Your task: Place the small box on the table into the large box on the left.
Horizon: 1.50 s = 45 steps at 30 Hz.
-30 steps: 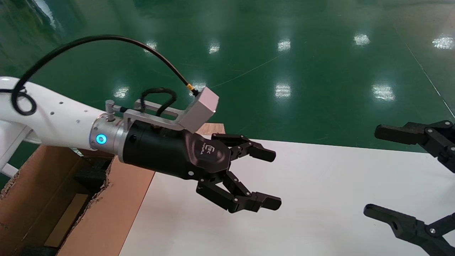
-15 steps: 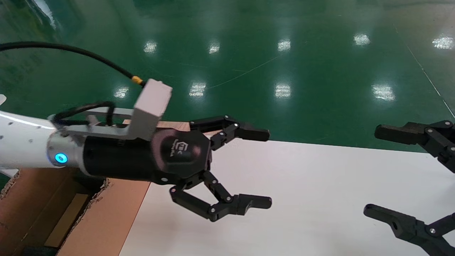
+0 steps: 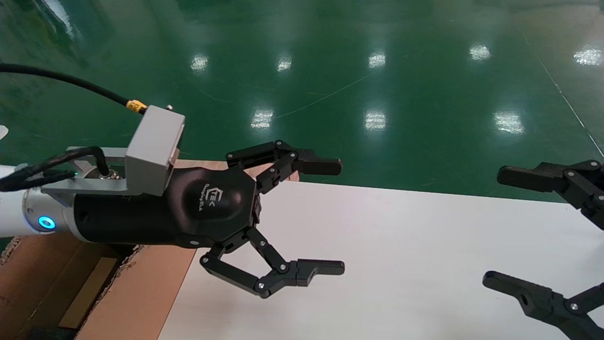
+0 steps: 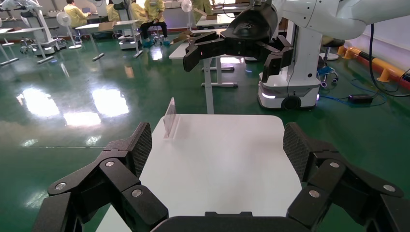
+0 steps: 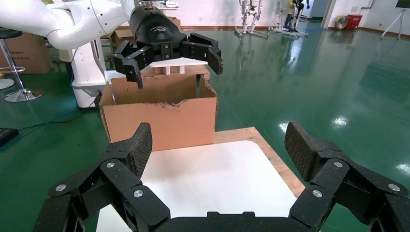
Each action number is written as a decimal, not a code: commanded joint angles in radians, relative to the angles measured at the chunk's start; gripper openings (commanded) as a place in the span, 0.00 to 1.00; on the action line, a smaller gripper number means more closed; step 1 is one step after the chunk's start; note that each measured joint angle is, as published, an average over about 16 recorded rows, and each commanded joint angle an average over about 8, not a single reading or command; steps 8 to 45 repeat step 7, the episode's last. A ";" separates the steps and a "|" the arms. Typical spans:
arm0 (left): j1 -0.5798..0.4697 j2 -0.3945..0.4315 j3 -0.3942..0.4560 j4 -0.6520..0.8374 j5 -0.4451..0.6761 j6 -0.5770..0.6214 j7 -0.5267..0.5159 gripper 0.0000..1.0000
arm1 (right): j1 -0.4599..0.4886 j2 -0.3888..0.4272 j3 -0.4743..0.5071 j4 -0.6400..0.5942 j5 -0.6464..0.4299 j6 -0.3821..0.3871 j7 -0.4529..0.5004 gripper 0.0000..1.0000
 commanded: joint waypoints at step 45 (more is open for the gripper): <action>-0.013 0.003 0.020 0.008 0.000 0.000 -0.004 1.00 | 0.000 0.000 0.000 0.000 0.000 0.000 0.000 1.00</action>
